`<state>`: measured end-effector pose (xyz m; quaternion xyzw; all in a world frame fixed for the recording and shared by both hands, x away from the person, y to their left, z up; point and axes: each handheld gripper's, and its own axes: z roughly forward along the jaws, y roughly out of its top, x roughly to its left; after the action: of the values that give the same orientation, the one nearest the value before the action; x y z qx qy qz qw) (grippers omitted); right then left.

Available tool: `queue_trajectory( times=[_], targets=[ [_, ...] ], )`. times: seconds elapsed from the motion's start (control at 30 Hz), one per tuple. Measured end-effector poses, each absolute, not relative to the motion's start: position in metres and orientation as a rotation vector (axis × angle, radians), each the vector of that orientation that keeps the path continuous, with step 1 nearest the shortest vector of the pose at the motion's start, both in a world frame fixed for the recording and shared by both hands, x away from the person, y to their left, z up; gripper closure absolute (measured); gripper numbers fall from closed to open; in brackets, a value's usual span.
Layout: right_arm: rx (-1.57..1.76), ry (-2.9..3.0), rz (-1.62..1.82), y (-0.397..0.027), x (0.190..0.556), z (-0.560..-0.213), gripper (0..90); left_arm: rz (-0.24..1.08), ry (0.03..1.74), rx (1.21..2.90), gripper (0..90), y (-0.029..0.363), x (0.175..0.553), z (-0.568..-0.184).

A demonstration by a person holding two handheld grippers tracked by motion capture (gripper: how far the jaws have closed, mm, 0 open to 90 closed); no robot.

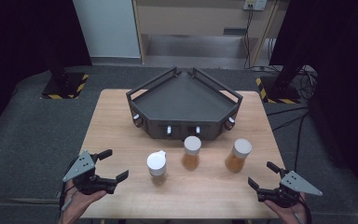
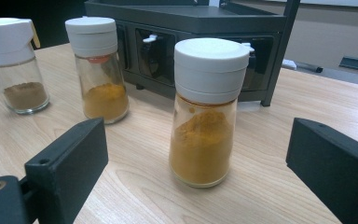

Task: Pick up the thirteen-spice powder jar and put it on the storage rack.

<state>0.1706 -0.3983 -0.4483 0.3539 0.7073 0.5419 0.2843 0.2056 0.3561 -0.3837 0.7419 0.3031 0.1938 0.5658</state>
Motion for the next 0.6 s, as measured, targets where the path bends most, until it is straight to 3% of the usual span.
queue_trajectory(
  times=[0.6],
  targets=[
    [0.940, 1.895, 1.455, -0.399, 0.170, -0.448, 5.4, 0.385, 0.663, 1.819, 2.3, 0.319, 0.238, -0.376]
  ],
)
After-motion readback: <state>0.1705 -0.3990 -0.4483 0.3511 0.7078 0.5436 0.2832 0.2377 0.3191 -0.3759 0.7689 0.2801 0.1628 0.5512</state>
